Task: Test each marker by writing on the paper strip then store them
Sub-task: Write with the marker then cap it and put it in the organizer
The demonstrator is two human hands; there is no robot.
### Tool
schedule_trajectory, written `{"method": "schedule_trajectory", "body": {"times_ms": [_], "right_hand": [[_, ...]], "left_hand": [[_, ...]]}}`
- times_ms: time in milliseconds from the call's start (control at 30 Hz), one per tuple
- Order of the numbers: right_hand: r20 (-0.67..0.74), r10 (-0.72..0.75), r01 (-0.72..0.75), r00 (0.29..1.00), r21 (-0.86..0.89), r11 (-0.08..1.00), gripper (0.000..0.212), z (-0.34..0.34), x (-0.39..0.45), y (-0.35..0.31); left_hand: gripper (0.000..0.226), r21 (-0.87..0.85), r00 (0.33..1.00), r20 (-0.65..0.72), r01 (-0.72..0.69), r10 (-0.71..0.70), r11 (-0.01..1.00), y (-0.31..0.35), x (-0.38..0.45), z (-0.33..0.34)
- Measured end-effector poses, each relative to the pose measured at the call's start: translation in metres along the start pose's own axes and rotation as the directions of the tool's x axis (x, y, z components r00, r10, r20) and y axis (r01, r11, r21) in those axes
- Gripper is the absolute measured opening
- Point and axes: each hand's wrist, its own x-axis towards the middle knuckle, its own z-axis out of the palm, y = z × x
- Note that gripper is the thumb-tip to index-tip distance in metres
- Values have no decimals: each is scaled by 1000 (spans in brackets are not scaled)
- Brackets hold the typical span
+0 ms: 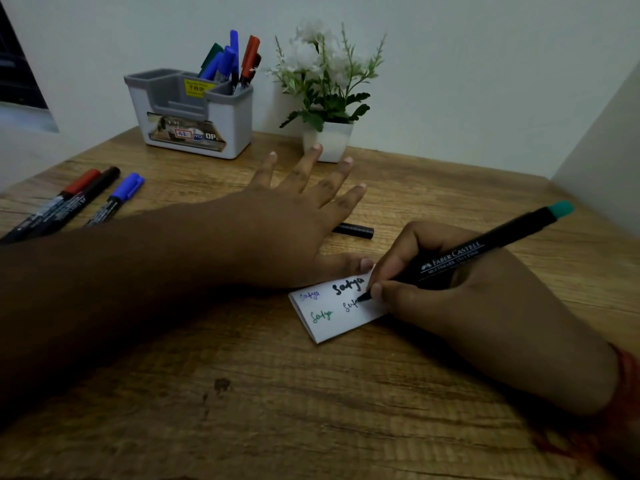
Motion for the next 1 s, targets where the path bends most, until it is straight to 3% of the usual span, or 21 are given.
{"method": "schedule_trajectory", "body": {"times_ms": [800,1000], "right_hand": [[-56,-16,12,998,-82,997,7,-1,3,5],[-220,-46,75,975,130,989,3,-10,8,4]], "left_hand": [[97,18,1000,-14,-10,10,1000,-1,2,1],[96,20,996,-79,-47,48,999,-2,1,0]]}}
